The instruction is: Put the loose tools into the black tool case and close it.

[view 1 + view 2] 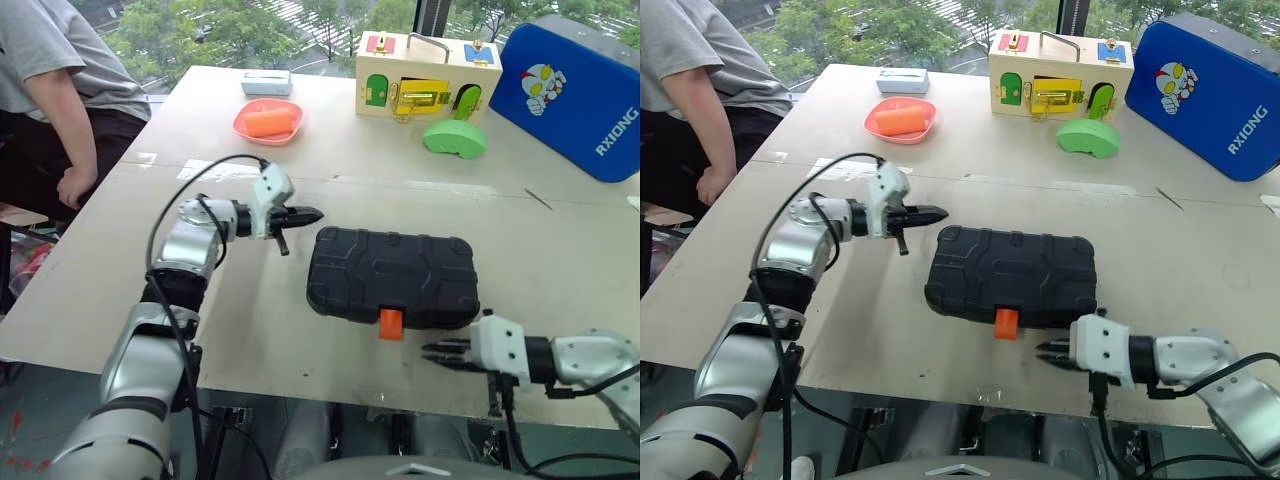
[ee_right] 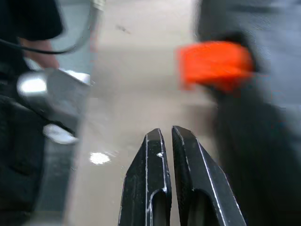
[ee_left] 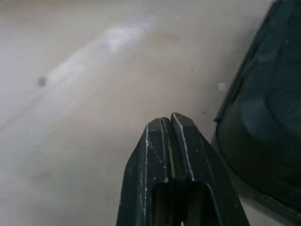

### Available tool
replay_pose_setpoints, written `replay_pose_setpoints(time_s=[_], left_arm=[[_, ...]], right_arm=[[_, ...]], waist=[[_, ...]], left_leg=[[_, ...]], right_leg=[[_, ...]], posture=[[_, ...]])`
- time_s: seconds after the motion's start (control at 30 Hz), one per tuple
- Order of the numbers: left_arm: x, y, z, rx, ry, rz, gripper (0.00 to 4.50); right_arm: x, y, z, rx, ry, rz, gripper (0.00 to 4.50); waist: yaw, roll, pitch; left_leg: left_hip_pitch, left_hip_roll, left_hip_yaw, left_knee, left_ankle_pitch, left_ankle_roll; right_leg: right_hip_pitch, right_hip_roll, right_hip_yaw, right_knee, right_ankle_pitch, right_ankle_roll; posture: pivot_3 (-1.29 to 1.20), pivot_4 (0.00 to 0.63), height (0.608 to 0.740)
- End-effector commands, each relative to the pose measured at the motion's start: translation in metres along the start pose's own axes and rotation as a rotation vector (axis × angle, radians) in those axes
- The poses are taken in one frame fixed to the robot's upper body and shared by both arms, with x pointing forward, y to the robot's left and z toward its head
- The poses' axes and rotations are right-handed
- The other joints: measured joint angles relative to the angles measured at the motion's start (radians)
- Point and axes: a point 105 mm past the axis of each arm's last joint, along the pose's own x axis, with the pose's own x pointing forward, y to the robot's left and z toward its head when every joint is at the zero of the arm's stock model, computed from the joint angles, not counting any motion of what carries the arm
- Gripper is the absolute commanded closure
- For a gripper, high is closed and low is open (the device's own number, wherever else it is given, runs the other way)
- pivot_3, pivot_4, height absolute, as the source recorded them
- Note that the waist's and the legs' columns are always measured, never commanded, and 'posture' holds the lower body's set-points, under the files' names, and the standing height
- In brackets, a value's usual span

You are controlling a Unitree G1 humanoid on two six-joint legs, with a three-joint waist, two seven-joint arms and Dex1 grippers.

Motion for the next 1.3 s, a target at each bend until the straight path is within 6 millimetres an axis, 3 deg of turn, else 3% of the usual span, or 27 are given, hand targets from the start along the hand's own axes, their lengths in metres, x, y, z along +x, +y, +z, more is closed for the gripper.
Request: replay_pose_setpoints(time_s=[0.03, 0.17, 0.27, 0.43, 0.57, 0.7, 0.8, 0.9, 1.07, 1.3], left_arm=[[0.008, -0.022, -0.009, 0.051, 0.064, -0.159, 4.43], [0.01, -0.045, -0.013, 0.045, 0.077, -0.275, 4.43], [0.005, -0.062, -0.004, -0.001, 0.042, -0.341, 4.43], [-0.007, -0.075, 0.014, -0.027, -0.006, -0.34, 4.43], [-0.027, -0.066, 0.023, -0.048, -0.018, -0.275, 4.43], [-0.043, -0.056, 0.055, -0.126, -0.096, -0.264, 4.43], [-0.029, -0.057, 0.078, -0.123, -0.148, -0.287, 4.43], [0.001, -0.066, 0.085, -0.08, -0.149, -0.339, 4.43], [0.04, -0.071, 0.068, -0.025, -0.066, -0.366, 4.43], [0.05, -0.077, 0.046, 0.035, 0.023, -0.399, 4.43]], right_arm=[[-0.012, -0.031, -0.006, -0.051, 0.026, -0.105, 4.5], [-0.021, -0.082, -0.023, -0.081, 0.095, -0.291, 4.5], [-0.028, -0.103, -0.035, -0.093, 0.144, -0.363, 4.5], [-0.032, -0.11, -0.044, -0.079, 0.147, -0.389, 4.5], [-0.046, -0.104, -0.041, -0.039, 0.11, -0.378, 4.5], [-0.064, -0.098, -0.031, 0.02, 0.051, -0.394, 4.5], [-0.067, -0.088, -0.025, 0.062, 0.01, -0.367, 4.5], [-0.062, -0.074, -0.024, 0.098, -0.014, -0.323, 4.5], [-0.05, -0.067, -0.032, 0.12, -0.023, -0.308, 4.5], [-0.035, -0.058, -0.05, 0.135, 0.0, -0.288, 4.5]], waist=[[-0.003, -0.001, 0.0], [-0.014, -0.001, 0.001], [-0.008, -0.001, 0.001], [-0.002, 0.0, 0.001], [0.0, 0.0, 0.001], [0.0, 0.0, 0.002], [0.003, 0.0, 0.002], [0.006, 0.0, 0.001], [-0.007, 0.0, 0.002], [-0.002, 0.001, 0.001]], left_leg=[[0.0, 0.0, 0.0, 0.0, 0.0, 0.0], [0.001, 0.001, 0.002, 0.0, 0.0, 0.0], [0.003, 0.0, 0.003, 0.001, 0.0, 0.0], [0.0, 0.001, 0.001, 0.0, 0.0, 0.0], [-0.001, 0.001, 0.001, 0.0, 0.0, 0.0], [-0.001, 0.001, -0.001, 0.0, 0.0, 0.0], [0.0, 0.0, -0.002, 0.001, 0.0, 0.0], [0.0, 0.0, -0.003, 0.001, 0.0, 0.0], [0.001, -0.001, 0.0, 0.0, 0.0, 0.0], [0.002, 0.0, 0.0, 0.0, 0.0, 0.0]], right_leg=[[0.0, 0.0, 0.0, 0.0, 0.0, 0.0], [0.0, 0.0, 0.002, 0.002, 0.0, 0.0], [0.0, -0.004, 0.004, 0.005, 0.0, 0.0], [-0.002, -0.005, 0.002, 0.004, -0.001, 0.0], [-0.003, -0.005, 0.002, 0.002, -0.001, 0.0], [-0.002, -0.006, 0.001, 0.003, -0.001, 0.0], [0.0, -0.006, 0.001, 0.004, -0.001, 0.0], [0.001, -0.006, 0.002, 0.004, -0.001, 0.0], [0.0, -0.004, 0.003, 0.005, -0.001, 0.0], [0.0, -0.004, 0.003, 0.005, -0.001, 0.0]], posture=[[0.0, 0.15, 0.735], [0.0, 0.15, 0.735], [0.0, 0.15, 0.735], [0.0, 0.15, 0.735], [0.0, 0.15, 0.735], [0.0, 0.15, 0.735], [0.0, 0.15, 0.735], [0.0, 0.15, 0.735], [0.0, 0.15, 0.735], [0.0, 0.15, 0.735]])
